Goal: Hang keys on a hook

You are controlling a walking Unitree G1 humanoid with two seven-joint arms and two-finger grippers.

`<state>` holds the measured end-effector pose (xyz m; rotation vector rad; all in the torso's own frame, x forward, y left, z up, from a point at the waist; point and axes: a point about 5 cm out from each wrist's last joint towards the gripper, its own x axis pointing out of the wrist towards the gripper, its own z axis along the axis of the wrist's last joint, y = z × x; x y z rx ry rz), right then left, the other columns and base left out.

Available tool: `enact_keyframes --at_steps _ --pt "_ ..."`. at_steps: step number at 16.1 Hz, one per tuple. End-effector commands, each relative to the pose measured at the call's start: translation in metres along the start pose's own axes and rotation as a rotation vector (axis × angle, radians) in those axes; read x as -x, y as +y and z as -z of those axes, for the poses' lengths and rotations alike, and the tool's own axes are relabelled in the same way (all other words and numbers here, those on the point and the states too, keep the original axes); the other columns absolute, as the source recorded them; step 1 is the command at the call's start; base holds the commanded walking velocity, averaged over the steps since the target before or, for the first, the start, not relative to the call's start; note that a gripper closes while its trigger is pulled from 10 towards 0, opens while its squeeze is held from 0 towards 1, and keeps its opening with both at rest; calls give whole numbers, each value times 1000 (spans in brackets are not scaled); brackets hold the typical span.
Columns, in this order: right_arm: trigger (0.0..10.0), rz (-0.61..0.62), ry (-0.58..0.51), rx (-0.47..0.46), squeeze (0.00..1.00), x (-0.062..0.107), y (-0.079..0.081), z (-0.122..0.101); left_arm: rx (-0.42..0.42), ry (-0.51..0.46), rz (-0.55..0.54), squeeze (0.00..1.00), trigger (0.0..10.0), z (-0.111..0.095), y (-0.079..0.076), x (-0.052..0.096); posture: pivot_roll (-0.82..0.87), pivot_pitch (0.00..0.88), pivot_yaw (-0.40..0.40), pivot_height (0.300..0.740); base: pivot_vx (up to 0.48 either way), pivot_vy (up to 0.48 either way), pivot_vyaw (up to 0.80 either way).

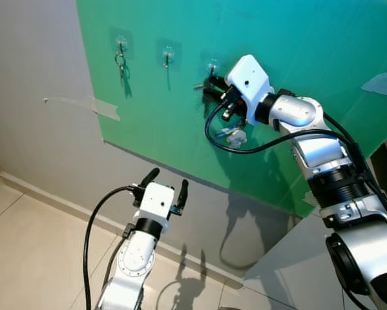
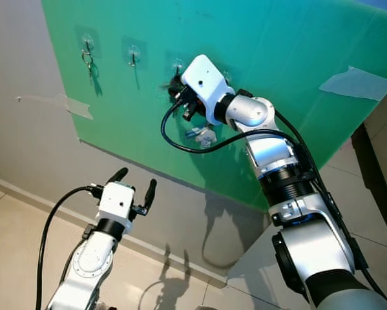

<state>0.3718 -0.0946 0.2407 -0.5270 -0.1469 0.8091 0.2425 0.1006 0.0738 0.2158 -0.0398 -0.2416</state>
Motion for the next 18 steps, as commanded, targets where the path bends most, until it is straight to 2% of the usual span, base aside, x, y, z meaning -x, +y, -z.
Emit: enact_keyframes --at_steps 1,2,3,6,8,9,11,12,16,18 --pt "10000 5 77 -20 1000 7 -1 19 -1 -6 7 0 10000 -4 -6 0 -117 0 -131 736 0 0 0" --pt "10000 -4 84 -6 141 7 1 19 0 -7 6 0 10000 -4 -6 0 -117 0 -132 736 0 0 0" --pt "10000 -4 85 -7 0 7 1 19 1 -7 6 0 10000 -4 -7 0 -117 0 -132 736 0 0 0" --pt "10000 31 77 -4 0 7 -3 17 -1 -7 3 0 10000 -5 -6 0 -117 0 -133 736 0 0 0" --pt "10000 84 26 -3 0 10 -10 9 -5 2 -9 0 10000 -4 -4 0 -118 0 -131 736 0 0 0" --pt "10000 124 -12 41 0 12 -14 2 -6 0 -7 0 10000 -4 -3 -1 -128 0 -127 736 0 0 0" --pt "10000 194 -120 303 0 19 -12 -15 -2 -6 6 0 10000 -5 -5 -2 -139 0 -119 736 0 0 0" --pt "10000 201 -145 360 0 19 -10 -18 -1 -6 11 0 10000 -5 -5 -3 -141 0 -117 736 0 0 0" --pt "10000 279 -209 457 0 22 -12 -23 -5 -4 17 0 10000 -5 -5 -5 -139 0 -117 736 0 0 0" --pt "10000 298 -227 469 0 22 -13 -24 -7 -3 16 0 10000 -5 -5 -6 -136 0 -118 736 0 0 0"
